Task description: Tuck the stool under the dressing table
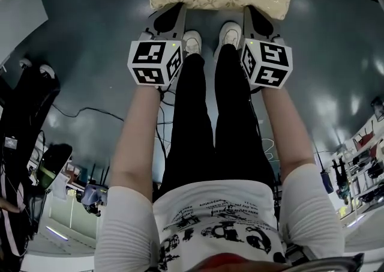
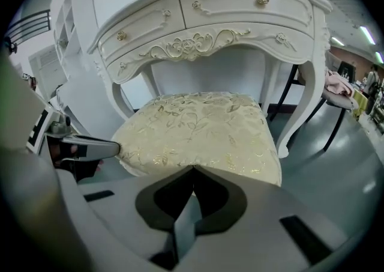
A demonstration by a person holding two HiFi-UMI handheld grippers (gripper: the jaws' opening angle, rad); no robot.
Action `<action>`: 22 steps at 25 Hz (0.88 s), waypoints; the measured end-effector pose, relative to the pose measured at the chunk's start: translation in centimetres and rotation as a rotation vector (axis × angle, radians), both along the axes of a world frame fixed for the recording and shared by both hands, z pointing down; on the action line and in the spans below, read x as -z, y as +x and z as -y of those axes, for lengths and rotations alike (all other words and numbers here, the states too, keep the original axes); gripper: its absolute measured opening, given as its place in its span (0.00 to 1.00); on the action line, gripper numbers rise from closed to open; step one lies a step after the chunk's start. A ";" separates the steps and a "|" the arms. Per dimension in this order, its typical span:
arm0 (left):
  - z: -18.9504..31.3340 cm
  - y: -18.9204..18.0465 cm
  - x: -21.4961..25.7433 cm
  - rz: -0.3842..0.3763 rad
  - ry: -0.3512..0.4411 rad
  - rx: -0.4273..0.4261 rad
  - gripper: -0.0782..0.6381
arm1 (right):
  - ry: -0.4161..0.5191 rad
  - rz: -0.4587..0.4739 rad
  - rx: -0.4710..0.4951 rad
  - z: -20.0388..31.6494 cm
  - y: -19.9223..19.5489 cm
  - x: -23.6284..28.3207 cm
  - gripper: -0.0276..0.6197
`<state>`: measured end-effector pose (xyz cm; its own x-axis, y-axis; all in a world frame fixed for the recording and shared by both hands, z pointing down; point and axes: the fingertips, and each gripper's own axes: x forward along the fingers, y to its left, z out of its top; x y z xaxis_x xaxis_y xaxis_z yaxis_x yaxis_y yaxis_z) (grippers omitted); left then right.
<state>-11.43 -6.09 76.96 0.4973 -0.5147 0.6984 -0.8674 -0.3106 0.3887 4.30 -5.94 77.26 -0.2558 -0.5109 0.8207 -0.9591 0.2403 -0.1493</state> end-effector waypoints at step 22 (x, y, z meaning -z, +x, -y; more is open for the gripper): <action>9.9 2.6 -0.1 0.073 0.136 -0.006 0.14 | 0.195 -0.098 0.089 11.9 2.0 -0.1 0.07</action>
<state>-8.85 -15.97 77.11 0.4511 -0.6038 0.6572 -0.8898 -0.3614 0.2788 6.34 -17.87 77.39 -0.2315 -0.6412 0.7316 -0.9403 0.3403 0.0007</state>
